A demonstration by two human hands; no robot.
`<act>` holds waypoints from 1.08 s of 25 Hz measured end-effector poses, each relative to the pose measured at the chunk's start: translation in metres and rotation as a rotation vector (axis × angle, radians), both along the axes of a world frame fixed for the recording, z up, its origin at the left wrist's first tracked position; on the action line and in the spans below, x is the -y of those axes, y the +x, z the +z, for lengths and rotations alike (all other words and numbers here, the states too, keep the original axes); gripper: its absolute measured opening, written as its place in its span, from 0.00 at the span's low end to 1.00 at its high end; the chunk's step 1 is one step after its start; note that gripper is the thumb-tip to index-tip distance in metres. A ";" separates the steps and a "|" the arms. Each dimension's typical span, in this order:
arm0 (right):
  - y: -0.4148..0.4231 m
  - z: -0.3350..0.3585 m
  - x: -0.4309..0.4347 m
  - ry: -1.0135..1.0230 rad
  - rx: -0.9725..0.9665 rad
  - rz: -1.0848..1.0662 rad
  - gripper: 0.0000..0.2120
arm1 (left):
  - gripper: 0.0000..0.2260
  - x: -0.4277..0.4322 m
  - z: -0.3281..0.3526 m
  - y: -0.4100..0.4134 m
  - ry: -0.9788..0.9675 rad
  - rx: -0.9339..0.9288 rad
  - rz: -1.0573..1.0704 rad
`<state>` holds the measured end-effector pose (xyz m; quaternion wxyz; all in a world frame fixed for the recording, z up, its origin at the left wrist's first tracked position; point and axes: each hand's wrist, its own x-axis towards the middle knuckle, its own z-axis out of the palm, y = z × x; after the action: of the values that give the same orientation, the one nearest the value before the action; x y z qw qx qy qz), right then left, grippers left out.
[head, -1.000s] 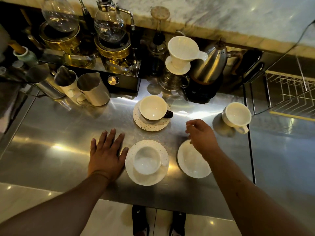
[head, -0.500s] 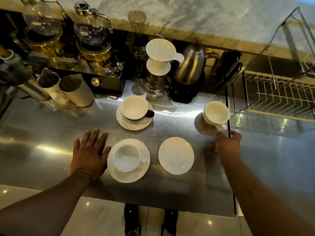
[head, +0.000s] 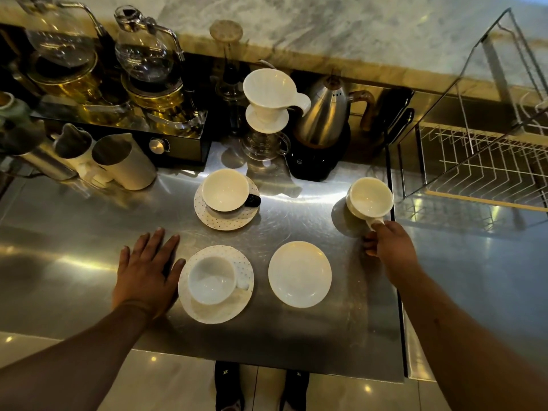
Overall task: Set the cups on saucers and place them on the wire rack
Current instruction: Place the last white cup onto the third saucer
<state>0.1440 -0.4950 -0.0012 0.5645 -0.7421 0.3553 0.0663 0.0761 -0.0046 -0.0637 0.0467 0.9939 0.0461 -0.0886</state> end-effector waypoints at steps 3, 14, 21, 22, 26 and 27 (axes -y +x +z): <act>-0.002 0.004 -0.001 -0.006 -0.009 0.039 0.09 | 0.32 -0.001 -0.003 0.000 -0.001 0.001 -0.001; -0.058 0.029 -0.025 0.071 -0.016 0.572 0.09 | 0.32 0.001 0.002 0.001 -0.018 -0.002 0.002; -0.071 0.016 -0.035 0.147 -0.035 0.661 0.11 | 0.31 0.000 0.001 0.000 -0.019 0.005 -0.001; -0.071 0.016 -0.036 0.148 -0.036 0.667 0.08 | 0.31 -0.001 0.001 0.000 -0.019 0.004 -0.002; -0.073 0.012 -0.038 0.161 -0.057 0.679 0.10 | 0.31 -0.001 0.001 0.001 -0.004 -0.001 -0.005; -0.073 0.012 -0.038 0.178 -0.062 0.679 0.12 | 0.31 -0.001 0.001 0.001 -0.001 -0.002 -0.004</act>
<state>0.0706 -0.4571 0.0107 0.5615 -0.7636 0.0978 0.3035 0.0767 -0.0038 -0.0626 0.0469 0.9939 0.0440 -0.0895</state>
